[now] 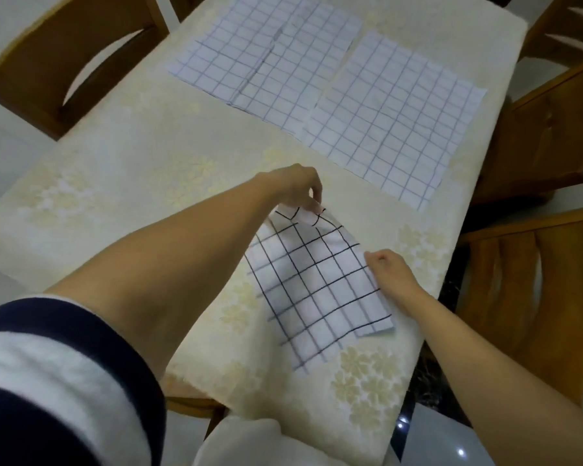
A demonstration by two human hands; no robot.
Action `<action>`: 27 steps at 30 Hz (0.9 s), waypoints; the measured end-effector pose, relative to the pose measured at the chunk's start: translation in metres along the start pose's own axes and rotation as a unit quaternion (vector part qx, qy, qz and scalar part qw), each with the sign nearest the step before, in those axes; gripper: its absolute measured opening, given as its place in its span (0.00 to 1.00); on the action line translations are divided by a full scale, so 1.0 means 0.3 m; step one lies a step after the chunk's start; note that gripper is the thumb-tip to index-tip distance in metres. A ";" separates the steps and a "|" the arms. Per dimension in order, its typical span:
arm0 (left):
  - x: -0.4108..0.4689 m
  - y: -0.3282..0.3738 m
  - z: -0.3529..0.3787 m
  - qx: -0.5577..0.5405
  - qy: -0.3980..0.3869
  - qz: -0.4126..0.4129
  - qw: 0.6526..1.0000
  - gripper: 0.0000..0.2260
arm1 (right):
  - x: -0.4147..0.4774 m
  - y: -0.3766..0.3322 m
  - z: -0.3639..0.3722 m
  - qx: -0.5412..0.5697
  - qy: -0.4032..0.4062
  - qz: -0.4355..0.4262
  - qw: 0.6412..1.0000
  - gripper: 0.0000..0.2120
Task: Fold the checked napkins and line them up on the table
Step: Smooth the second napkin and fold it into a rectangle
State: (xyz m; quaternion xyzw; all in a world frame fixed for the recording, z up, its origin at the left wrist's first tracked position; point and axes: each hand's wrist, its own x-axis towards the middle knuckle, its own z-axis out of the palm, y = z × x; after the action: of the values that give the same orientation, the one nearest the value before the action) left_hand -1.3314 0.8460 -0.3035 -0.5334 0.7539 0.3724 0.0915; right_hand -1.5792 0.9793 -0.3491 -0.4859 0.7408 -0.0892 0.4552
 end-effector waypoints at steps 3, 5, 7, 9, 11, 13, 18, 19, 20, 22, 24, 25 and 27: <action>-0.034 -0.089 0.006 -0.110 -0.032 -0.061 0.992 0.12 | 0.026 0.008 -0.048 0.005 -0.021 -0.009 1.000 0.16; -0.063 -0.147 0.018 -0.164 -0.048 -0.106 0.980 0.12 | 0.045 0.011 -0.081 -0.010 -0.026 -0.006 1.000 0.16; -0.095 -0.203 0.031 -0.199 -0.082 -0.143 0.966 0.15 | 0.071 0.008 -0.117 -0.023 -0.020 -0.008 1.000 0.16; -0.119 -0.241 0.042 -0.231 -0.111 -0.161 0.953 0.18 | 0.106 -0.010 -0.148 -0.030 0.009 -0.026 0.999 0.18; -0.124 -0.263 0.057 -0.250 -0.105 -0.163 0.949 0.18 | 0.144 -0.035 -0.163 -0.035 0.033 -0.047 0.998 0.18; -0.118 -0.280 0.082 -0.202 -0.057 -0.142 0.968 0.14 | 0.170 -0.052 -0.155 -0.039 0.038 -0.061 0.997 0.12; -0.103 -0.315 0.184 -0.115 0.090 -0.119 0.982 0.11 | 0.193 -0.013 -0.111 -0.071 0.093 -0.052 0.992 0.05; -0.102 -0.318 0.200 -0.124 0.105 -0.122 0.979 0.10 | 0.192 -0.003 -0.105 -0.072 0.111 -0.049 0.990 0.07; -0.101 -0.320 0.211 -0.137 0.118 -0.128 0.975 0.09 | 0.195 0.008 -0.099 -0.082 0.131 -0.048 0.987 0.09; -0.110 -0.309 0.228 -0.135 0.162 -0.146 0.967 0.12 | 0.191 0.015 -0.083 -0.158 0.176 -0.046 0.971 0.17; -0.123 -0.286 0.263 0.014 0.280 -0.156 0.947 0.18 | 0.166 -0.002 -0.042 -0.244 0.213 -0.067 0.944 0.25; -0.134 -0.259 0.288 0.075 0.339 -0.147 0.926 0.21 | 0.148 -0.020 -0.009 -0.269 0.221 -0.102 0.932 0.28; -0.152 -0.168 0.362 0.089 0.378 -0.085 0.918 0.23 | 0.101 -0.071 0.080 -0.307 0.209 -0.188 0.909 0.30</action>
State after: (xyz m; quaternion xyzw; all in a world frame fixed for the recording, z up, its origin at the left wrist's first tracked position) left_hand -1.2966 0.9434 -0.3792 -0.6858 0.7146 0.0653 -0.1217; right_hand -1.5507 0.9515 -0.3683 -0.7019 0.7051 -0.0407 0.0929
